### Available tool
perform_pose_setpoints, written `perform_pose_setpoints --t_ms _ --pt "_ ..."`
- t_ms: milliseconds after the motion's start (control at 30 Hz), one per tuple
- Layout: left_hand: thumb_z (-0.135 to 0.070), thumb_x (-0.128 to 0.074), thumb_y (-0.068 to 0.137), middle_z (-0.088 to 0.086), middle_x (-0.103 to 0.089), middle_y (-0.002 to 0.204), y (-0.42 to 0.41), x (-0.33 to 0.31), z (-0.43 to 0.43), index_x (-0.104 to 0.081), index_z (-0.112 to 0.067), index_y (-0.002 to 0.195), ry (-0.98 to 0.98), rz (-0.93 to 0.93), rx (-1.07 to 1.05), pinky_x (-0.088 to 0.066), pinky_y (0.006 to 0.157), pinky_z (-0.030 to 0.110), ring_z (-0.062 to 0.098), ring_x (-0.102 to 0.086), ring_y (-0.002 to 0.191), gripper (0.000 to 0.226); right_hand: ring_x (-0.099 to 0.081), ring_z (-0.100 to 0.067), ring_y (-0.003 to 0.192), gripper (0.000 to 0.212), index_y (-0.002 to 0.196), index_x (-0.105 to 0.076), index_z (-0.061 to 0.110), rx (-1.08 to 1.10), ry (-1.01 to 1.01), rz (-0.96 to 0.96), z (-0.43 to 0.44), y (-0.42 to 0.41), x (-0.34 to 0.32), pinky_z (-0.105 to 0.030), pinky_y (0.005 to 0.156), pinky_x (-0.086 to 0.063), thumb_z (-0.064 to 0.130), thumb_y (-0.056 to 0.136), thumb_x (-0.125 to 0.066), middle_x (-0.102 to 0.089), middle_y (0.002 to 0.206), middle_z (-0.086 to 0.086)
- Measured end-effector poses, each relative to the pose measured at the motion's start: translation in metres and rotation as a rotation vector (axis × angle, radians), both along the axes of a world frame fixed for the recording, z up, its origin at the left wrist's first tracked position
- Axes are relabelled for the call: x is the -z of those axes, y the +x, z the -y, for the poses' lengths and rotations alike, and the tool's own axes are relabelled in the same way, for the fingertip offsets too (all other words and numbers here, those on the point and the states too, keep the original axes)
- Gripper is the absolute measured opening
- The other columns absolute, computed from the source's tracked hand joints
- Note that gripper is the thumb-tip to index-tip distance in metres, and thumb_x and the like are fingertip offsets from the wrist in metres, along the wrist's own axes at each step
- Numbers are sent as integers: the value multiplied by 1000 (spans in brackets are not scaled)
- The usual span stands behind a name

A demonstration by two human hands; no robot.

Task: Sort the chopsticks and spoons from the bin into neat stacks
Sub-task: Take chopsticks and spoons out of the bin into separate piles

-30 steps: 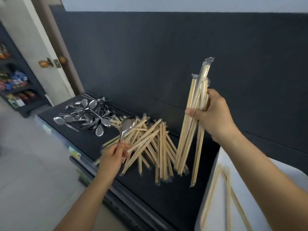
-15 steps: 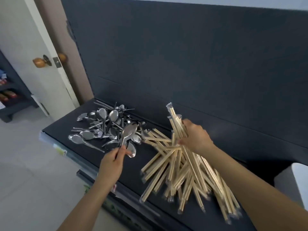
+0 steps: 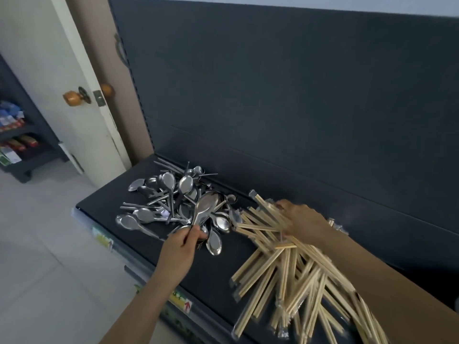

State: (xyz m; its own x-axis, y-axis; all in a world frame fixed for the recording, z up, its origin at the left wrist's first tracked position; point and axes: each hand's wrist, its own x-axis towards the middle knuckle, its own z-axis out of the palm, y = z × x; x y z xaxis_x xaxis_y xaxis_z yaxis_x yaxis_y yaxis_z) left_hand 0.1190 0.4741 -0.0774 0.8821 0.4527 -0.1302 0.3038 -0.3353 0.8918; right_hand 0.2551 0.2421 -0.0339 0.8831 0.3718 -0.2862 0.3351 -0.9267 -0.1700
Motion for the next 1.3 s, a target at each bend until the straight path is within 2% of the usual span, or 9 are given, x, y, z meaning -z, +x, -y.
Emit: perform_pose_setpoints --t_ms 133,300,400,533,633,800,967,1067,1300 --pt "-33 -41 99 -12 -66 91 10 0 -3 -66 -29 81 81 -9 -12 -50 78 32 4 -59 81 30 -51 -21 117 81 147 -21 29 -44 150 -17 4 5 2 -31 95 -44 28 82 -70 -51 133 -4" --pt "-35 -41 98 2 -56 69 21 3 -6 -59 -17 89 243 -39 -10 -36 54 25 12 -49 58 27 -48 -22 122 70 143 -31 26 -76 213 17 4 7 11 -32 97 -43 28 84 -67 -44 138 -3" --pt "-32 -40 100 2 -52 62 29 7 -15 -54 -16 85 305 -59 1 -33 49 25 13 -46 51 26 -48 -21 121 65 141 -36 25 -39 233 40 5 2 19 -34 98 -43 31 85 -67 -45 137 -2" --pt "-23 -36 101 2 -55 79 53 16 -29 -55 -12 91 433 -55 66 -42 62 30 19 -54 71 24 -45 -21 124 60 141 -39 23 71 227 90 10 -1 27 -34 102 -41 32 87 -63 -45 138 -1" --pt "-18 -36 99 7 -60 98 72 27 -39 -56 -6 118 577 -44 159 -47 76 31 21 -55 87 29 -44 -23 126 58 142 -38 22 201 192 97 13 -6 33 -34 104 -38 30 89 -60 -45 139 -2" --pt "-16 -41 95 8 -56 125 96 42 -49 -32 -12 144 809 -106 363 -44 94 34 23 -53 111 50 -41 -22 131 55 142 -40 20 366 161 84 9 -19 39 -32 107 -36 26 90 -57 -42 143 -4" --pt "-27 -39 97 12 -52 129 108 51 -57 -41 -14 139 892 -108 440 -46 91 37 27 -52 115 43 -51 -26 120 44 134 -49 18 463 181 97 4 -33 40 -33 97 -44 20 91 -55 -45 139 -4" --pt "-25 -51 93 20 -57 118 112 54 -60 -56 -11 128 930 -53 448 -51 79 44 36 -57 105 38 -51 -24 121 41 133 -51 16 508 201 128 5 -43 36 -32 98 -43 19 92 -53 -46 139 -3" --pt "-25 -72 78 14 -60 93 112 31 -33 -67 -11 107 1012 74 514 -47 68 47 37 -57 87 33 -44 -22 127 44 134 -49 21 576 178 225 34 -80 16 -32 102 -37 23 91 -58 -47 137 2"
